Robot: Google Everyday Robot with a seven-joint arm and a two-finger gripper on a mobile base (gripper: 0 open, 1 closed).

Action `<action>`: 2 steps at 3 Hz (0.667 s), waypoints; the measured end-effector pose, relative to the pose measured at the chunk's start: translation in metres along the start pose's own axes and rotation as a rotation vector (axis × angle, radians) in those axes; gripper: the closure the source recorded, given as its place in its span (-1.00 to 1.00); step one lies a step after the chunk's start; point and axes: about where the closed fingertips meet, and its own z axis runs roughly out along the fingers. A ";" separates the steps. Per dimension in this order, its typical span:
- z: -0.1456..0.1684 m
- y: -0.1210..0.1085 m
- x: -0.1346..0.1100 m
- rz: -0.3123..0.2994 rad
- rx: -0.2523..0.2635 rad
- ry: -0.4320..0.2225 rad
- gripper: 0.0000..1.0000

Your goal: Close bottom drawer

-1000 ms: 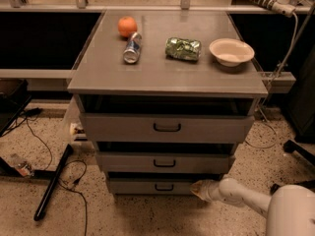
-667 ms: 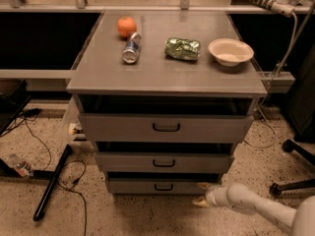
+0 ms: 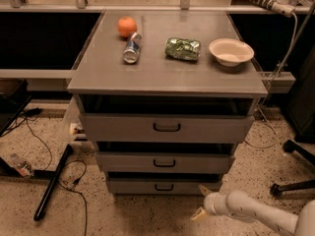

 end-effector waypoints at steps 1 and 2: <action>0.000 0.000 0.000 0.000 0.000 0.000 -1.00; 0.000 0.000 0.000 0.000 0.000 0.000 -1.00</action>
Offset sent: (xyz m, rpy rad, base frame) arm 0.0000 0.0000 0.0000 0.0000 0.0000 0.0000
